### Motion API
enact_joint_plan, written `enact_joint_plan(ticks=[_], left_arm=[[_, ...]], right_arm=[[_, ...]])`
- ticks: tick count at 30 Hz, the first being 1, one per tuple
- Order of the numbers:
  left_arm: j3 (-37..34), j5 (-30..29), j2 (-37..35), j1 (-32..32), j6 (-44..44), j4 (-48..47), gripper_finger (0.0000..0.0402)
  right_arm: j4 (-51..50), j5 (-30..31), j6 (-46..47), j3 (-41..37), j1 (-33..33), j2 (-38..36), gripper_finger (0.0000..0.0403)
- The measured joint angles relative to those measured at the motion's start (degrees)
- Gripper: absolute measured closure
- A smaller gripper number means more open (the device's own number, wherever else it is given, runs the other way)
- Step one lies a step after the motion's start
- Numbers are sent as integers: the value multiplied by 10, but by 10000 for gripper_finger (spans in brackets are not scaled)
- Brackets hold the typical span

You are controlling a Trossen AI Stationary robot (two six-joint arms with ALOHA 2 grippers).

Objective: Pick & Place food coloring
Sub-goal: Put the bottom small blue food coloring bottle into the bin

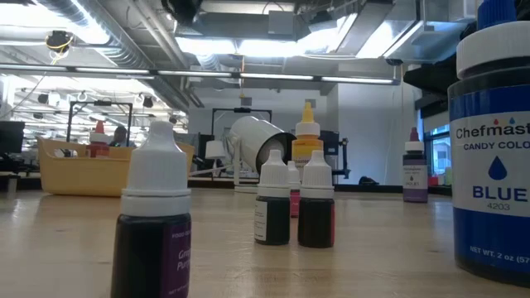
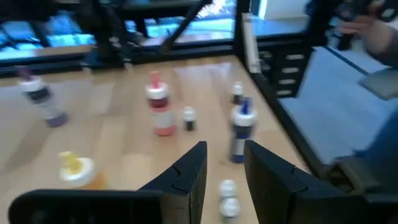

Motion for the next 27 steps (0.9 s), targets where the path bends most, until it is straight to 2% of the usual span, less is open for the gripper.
enact_joint_plan(ticks=[5,9,17,21,27], left_arm=[[87,-72,46,-32,-42,-106,302],[134,-87,90,-42,-79,-146,301],[189,-60,188,-62,-113,-146,301],[207,7,216,-69,-147,-154,303],[242,42,216,-68,-292,-314,300]], right_arm=[[-8,0,0,0,0,0,341],[-9,0,14,0,0,0,341],[-12,0,31,0,0,0,341],[-24,0,32,0,0,0,341],[-55,0,58,0,0,0,341]])
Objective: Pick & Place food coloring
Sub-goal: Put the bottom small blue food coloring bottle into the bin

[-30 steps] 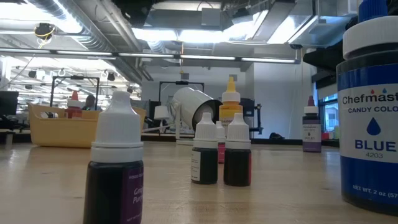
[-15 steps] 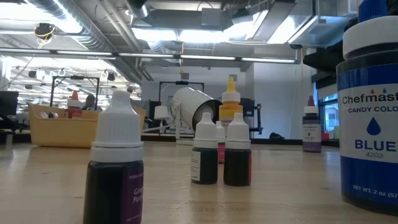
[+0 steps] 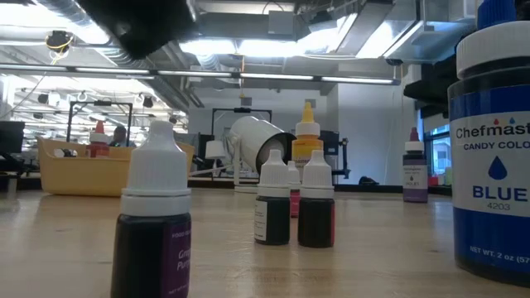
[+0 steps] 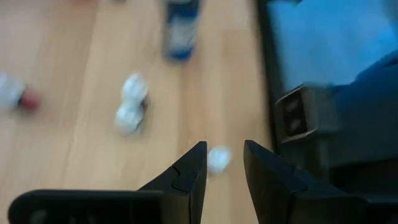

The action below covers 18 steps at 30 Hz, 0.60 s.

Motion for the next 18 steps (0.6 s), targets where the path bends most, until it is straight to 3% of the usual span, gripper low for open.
enact_joint_plan(ticks=[3,10,18], left_arm=[[3,24,0,-4,-61,-47,302],[1,172,0,17,-201,-113,300],[0,140,0,19,-268,-113,303]], right_arm=[[-3,0,0,0,0,0,341],[-2,0,5,0,0,0,341],[-5,-8,13,0,0,0,341]])
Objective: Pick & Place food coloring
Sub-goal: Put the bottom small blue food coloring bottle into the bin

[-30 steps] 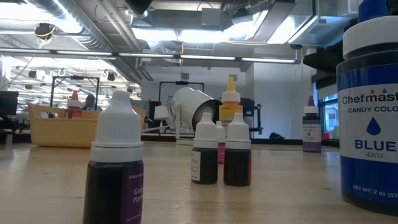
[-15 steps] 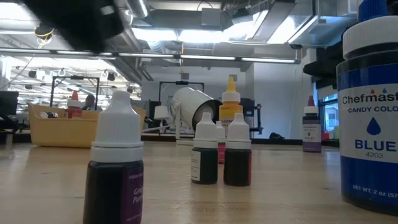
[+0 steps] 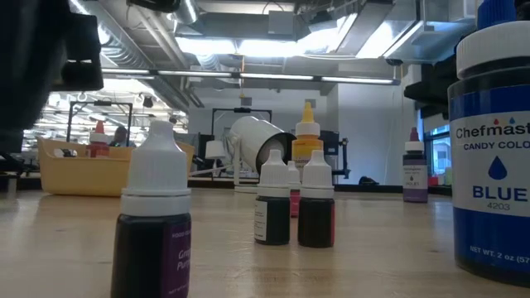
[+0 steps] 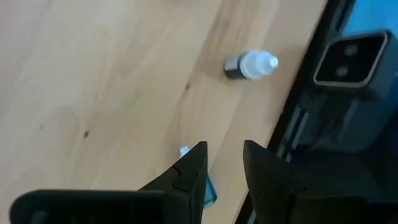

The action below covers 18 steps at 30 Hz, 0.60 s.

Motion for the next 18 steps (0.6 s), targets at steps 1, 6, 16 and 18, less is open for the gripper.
enact_joint_plan(ticks=[1,6,16,18], left_arm=[[0,-6,0,-1,-7,0,303],[0,-17,7,-12,-27,2,300],[-1,11,52,-26,-84,5,301],[-1,13,60,-27,-89,2,300]], right_arm=[[-1,-6,2,0,0,0,341],[-1,-7,-15,0,0,0,341],[-1,-7,-13,0,0,0,341],[-1,-7,-13,0,0,0,341]])
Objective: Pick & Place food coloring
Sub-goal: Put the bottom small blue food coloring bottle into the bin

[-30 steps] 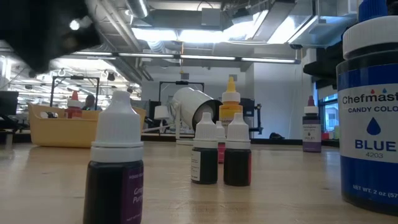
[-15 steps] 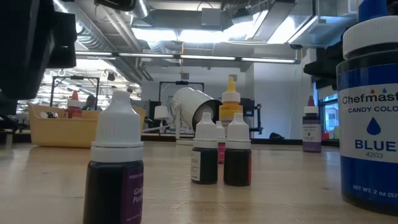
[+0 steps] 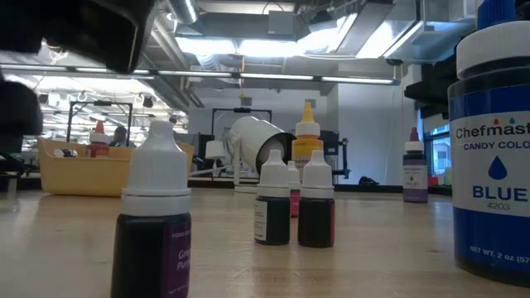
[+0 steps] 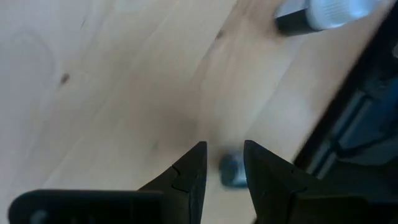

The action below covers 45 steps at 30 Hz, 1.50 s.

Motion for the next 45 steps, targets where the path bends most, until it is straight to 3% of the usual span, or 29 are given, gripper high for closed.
enact_joint_plan(ticks=[7,23,35,45], left_arm=[[0,19,8,0,5,0,304],[0,19,7,-1,167,1,301],[0,36,7,18,188,4,301],[0,39,7,32,187,8,242]], right_arm=[[0,0,-2,0,0,0,341],[0,0,-4,0,0,0,341],[0,0,-4,0,0,0,341],[0,0,-4,0,0,0,341]])
